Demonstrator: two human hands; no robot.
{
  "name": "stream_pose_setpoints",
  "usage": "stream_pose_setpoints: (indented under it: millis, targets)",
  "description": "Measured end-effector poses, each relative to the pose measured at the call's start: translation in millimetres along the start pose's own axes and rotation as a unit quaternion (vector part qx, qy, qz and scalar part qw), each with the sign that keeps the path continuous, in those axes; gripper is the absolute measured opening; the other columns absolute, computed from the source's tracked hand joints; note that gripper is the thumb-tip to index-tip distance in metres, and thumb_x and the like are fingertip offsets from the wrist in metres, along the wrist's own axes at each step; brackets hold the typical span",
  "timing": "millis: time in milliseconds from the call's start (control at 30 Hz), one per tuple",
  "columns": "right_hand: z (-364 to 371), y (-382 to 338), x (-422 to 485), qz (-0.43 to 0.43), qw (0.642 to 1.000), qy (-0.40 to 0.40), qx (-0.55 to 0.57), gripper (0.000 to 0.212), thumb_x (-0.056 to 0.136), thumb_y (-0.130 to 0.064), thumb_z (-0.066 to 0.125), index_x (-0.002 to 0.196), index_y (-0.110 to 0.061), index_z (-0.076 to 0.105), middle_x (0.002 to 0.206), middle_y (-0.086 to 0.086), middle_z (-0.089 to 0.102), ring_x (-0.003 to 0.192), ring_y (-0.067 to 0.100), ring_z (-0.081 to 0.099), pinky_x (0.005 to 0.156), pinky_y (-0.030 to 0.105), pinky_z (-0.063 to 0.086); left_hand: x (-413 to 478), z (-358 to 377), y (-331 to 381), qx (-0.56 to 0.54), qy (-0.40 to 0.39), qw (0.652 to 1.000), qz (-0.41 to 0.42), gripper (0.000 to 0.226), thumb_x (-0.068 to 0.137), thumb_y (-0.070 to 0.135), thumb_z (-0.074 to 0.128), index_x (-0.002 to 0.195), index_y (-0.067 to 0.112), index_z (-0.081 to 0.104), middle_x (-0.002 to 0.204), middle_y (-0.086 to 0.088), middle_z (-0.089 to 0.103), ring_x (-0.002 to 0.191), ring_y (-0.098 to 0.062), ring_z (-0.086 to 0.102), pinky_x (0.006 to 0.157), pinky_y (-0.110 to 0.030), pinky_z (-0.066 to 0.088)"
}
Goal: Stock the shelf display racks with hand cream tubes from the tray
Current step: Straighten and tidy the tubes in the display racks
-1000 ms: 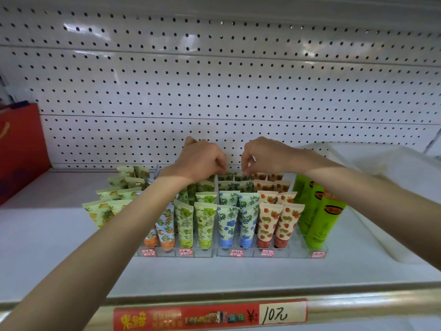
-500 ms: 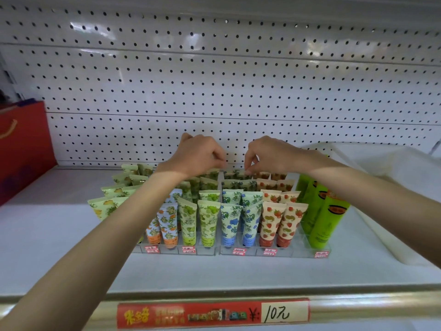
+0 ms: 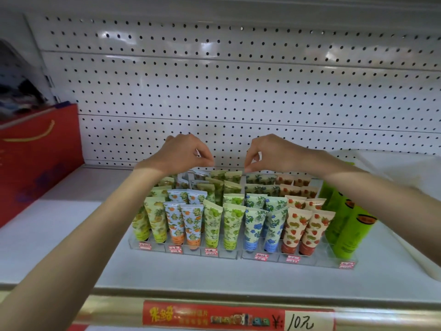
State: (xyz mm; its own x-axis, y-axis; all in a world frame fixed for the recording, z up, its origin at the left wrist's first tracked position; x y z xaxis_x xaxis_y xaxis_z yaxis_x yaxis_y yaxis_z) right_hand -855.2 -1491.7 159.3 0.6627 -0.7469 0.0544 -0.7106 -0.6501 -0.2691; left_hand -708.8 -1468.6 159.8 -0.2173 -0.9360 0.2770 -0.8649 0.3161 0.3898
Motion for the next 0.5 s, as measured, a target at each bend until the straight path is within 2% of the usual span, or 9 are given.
stream_pose_setpoints:
  millis: [167, 233, 400, 500]
  targets:
    - [15, -10, 11, 0.001, 1.000, 0.002, -0.017, 0.016, 0.084, -0.031, 0.068, 0.093, -0.018, 0.072, 0.084, -0.005, 0.055, 0.081, 0.014, 0.053, 0.070, 0.030, 0.042, 4, 13, -2, 0.015, -0.028, 0.999, 0.010, 0.005, 0.078, 0.041, 0.069, 0.078, 0.036, 0.069, 0.075, 0.027, 0.056, 0.080, -0.002, 0.049, 0.086, -0.032, 0.029]
    - [19, -12, 14, 0.005, 1.000, 0.004, -0.025, 0.016, 0.084, -0.033, 0.067, 0.093, -0.020, 0.071, 0.081, -0.010, 0.052, 0.083, 0.014, 0.053, 0.066, 0.025, 0.039, 5, 18, -1, 0.021, -0.036, 0.999, 0.016, 0.006, 0.079, 0.041, 0.069, 0.076, 0.036, 0.067, 0.074, 0.027, 0.055, 0.080, -0.001, 0.048, 0.084, -0.032, 0.027]
    - [21, -13, 16, 0.015, 0.999, 0.016, -0.034, 0.015, 0.084, -0.033, 0.067, 0.091, -0.020, 0.071, 0.075, -0.016, 0.047, 0.071, 0.000, 0.045, 0.059, 0.017, 0.031, 6, 22, 0, 0.036, -0.038, 0.998, 0.021, 0.008, 0.079, 0.039, 0.069, 0.074, 0.037, 0.064, 0.072, 0.026, 0.054, 0.081, -0.004, 0.049, 0.083, -0.031, 0.024]
    - [20, -14, 15, 0.018, 0.999, 0.019, -0.034, 0.013, 0.085, -0.031, 0.067, 0.089, -0.019, 0.071, 0.075, -0.017, 0.047, 0.071, 0.000, 0.044, 0.066, 0.022, 0.033, 6, 22, 0, 0.043, -0.032, 0.998, 0.020, 0.008, 0.080, 0.038, 0.069, 0.074, 0.036, 0.064, 0.072, 0.024, 0.053, 0.081, -0.005, 0.050, 0.082, -0.030, 0.021]
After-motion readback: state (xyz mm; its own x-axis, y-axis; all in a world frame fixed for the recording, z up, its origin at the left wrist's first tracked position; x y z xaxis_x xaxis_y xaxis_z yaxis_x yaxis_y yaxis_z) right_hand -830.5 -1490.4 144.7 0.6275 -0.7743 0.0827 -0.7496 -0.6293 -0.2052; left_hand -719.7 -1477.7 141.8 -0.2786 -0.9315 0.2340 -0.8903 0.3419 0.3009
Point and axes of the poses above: each hand's wrist, its own x-axis towards the middle knuckle, its own z-axis out of the palm, y = z × x, the point moved 9 cm from there along x, towards the middle knuckle
